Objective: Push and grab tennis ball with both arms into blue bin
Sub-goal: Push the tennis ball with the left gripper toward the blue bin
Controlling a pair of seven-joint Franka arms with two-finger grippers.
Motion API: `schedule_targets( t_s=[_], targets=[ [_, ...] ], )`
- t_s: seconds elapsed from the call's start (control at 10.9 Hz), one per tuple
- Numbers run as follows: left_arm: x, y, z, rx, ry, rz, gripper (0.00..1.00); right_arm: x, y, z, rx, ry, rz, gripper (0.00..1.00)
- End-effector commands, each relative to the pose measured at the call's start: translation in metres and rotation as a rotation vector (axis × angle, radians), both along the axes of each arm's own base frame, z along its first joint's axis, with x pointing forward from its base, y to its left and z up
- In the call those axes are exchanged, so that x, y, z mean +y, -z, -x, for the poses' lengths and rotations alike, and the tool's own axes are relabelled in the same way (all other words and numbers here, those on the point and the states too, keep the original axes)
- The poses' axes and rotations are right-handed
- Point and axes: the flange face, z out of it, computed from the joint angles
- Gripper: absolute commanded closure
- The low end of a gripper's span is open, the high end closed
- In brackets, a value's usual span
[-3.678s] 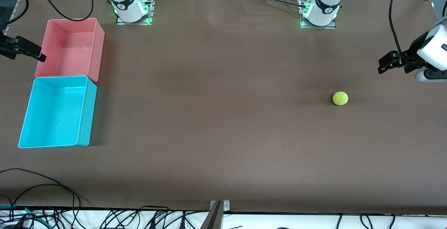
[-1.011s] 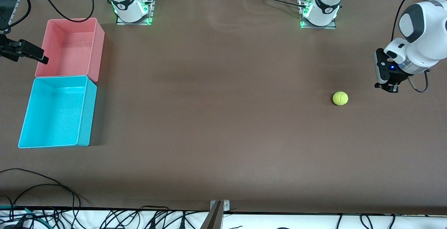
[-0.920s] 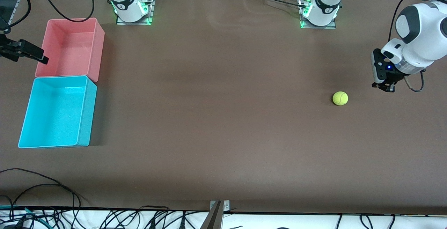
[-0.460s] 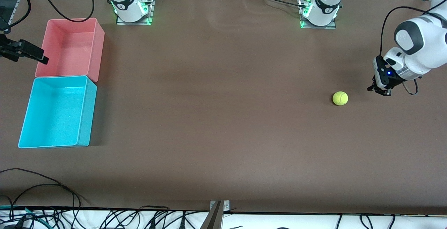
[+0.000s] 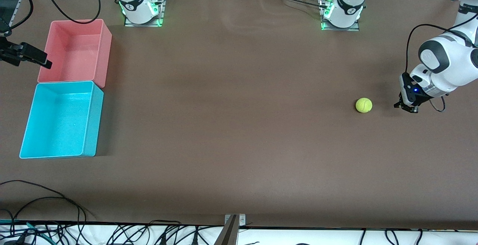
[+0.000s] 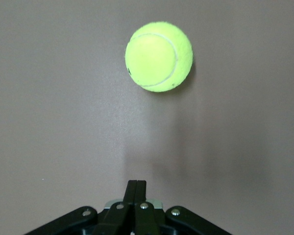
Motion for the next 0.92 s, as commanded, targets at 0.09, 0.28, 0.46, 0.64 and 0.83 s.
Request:
schedule_targets(
  t_s=[0.09, 0.28, 0.46, 0.64, 0.83],
  targets=[
    [0.009, 0.011, -0.004, -0.03, 0.055, -0.041, 1.0, 0.001, -0.007, -0.001, -0.01, 0.01, 0.009, 0.0],
    [0.007, 0.02, -0.003, -0.021, 0.053, -0.038, 1.0, 0.001, -0.007, -0.001, -0.01, 0.01, 0.009, 0.0],
    [0.008, 0.029, -0.002, -0.02, 0.049, -0.039, 1.0, 0.001, -0.005, -0.001, -0.007, 0.01, 0.009, 0.0],
    [0.006, 0.037, 0.006, -0.009, 0.048, -0.037, 1.0, 0.001, -0.005, -0.001, -0.007, 0.01, 0.009, 0.0],
    [0.004, 0.045, 0.009, -0.009, 0.025, -0.039, 1.0, 0.001, -0.007, -0.001, -0.012, 0.01, 0.009, 0.0]
  ],
)
